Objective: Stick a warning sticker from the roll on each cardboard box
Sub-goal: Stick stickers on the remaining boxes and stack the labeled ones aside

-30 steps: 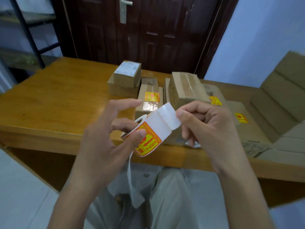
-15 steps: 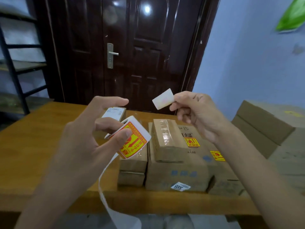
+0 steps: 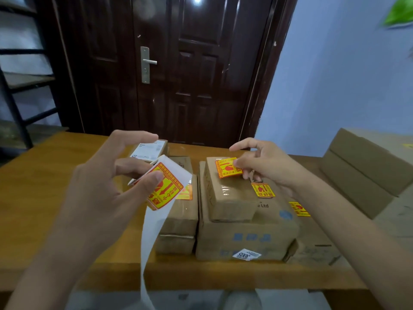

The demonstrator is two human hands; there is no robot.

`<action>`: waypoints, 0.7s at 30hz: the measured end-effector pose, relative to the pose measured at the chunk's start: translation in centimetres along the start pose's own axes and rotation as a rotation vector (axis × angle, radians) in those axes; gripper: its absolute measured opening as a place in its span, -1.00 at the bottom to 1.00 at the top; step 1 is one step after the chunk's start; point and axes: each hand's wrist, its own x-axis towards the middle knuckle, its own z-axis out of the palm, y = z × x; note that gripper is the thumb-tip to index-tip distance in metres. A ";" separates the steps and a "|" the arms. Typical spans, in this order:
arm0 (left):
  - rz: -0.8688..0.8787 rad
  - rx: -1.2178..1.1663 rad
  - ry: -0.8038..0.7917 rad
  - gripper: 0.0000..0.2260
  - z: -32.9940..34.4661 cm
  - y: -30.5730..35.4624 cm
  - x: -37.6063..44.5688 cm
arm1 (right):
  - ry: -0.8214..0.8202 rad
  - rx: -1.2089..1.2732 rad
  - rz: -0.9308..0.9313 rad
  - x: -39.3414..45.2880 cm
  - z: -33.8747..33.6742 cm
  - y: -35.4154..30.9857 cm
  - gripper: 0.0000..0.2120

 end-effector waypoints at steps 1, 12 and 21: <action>-0.001 0.005 -0.004 -0.60 0.2 -0.1 0.2 | -0.008 -0.021 0.011 0.0 0.0 0.0 -0.74; -0.014 -0.019 -0.033 -0.57 2.0 -0.3 0.8 | 0.054 -0.176 0.009 -0.3 0.2 0.0 -0.75; -0.009 -0.045 -0.013 -0.55 2.1 -0.3 0.6 | 0.087 -0.281 0.028 0.1 0.8 0.3 -0.75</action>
